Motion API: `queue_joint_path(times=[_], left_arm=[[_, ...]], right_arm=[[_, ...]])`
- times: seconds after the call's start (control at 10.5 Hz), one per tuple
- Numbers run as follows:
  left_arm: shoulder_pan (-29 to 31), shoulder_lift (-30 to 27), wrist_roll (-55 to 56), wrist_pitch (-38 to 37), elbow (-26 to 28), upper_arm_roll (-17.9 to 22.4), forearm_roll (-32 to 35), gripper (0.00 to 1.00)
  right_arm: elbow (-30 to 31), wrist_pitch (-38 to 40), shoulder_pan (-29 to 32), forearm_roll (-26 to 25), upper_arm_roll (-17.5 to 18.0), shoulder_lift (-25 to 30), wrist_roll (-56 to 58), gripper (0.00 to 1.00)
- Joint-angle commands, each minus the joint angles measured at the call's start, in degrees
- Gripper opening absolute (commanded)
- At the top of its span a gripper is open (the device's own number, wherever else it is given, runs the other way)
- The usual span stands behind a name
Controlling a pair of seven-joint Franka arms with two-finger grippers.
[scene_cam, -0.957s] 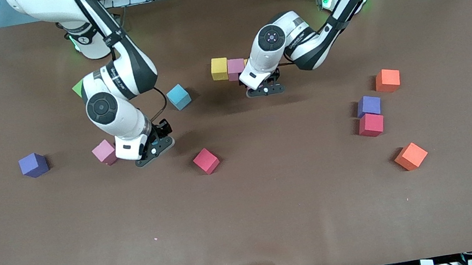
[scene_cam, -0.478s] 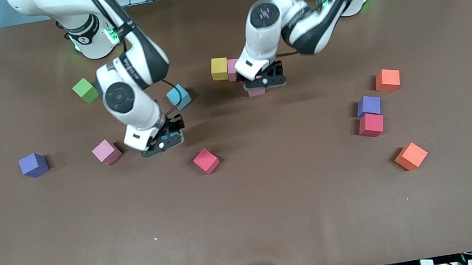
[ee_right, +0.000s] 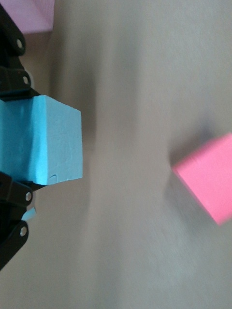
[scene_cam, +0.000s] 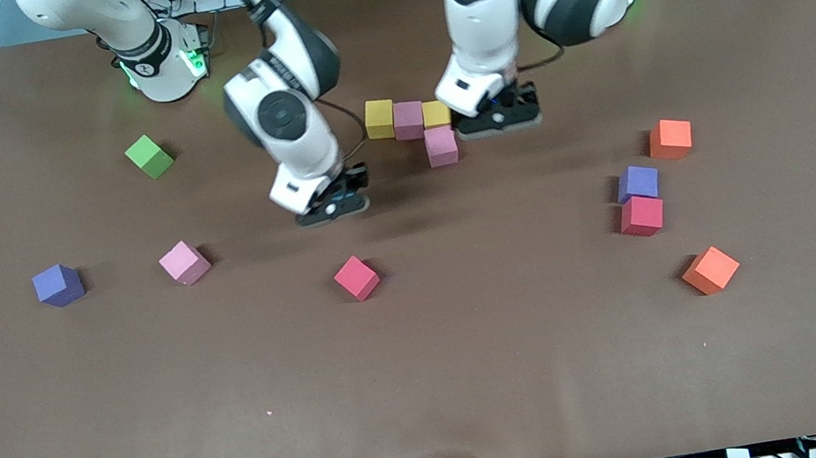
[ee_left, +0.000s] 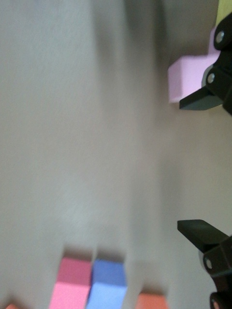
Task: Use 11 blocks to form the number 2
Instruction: 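Reach the left gripper to a red cube while the right gripper carries cyan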
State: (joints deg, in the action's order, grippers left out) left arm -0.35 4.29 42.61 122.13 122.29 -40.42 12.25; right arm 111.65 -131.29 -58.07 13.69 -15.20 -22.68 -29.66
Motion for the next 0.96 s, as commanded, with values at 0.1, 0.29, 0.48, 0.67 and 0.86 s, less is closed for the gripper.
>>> queue_joint_path(times=[0.1, 0.29, 0.48, 0.67, 0.86], left_arm=[[2.7, -1.1, -22.1, -0.5, 0.7, 8.2, -1.2, 1.0], [2.7, 1.1, -39.4, 0.2, 0.8, 17.2, -1.1, 1.0], [1.6, 3.5, -49.5, 3.6, 0.7, 25.0, -1.0, 1.0], [0.3, 7.3, -50.7, 8.0, 0.5, 27.8, -1.1, 1.0], [-1.7, 11.3, -50.8, 11.3, -0.8, 31.0, -1.1, 1.0]], right_arm=[[-14.0, 1.0, -3.6, 5.8, -0.4, -10.3, -7.6, 0.03], [-22.0, 1.1, -3.9, 6.2, 0.3, -16.4, -10.6, 0.04], [-27.0, 3.3, -4.2, 6.2, 0.6, -20.9, -10.9, 0.04], [-35.5, 6.8, -4.2, 6.1, 0.7, -26.7, -14.8, 0.04], [-38.9, 6.9, -4.6, 5.9, 1.3, -29.9, -16.6, 0.04]])
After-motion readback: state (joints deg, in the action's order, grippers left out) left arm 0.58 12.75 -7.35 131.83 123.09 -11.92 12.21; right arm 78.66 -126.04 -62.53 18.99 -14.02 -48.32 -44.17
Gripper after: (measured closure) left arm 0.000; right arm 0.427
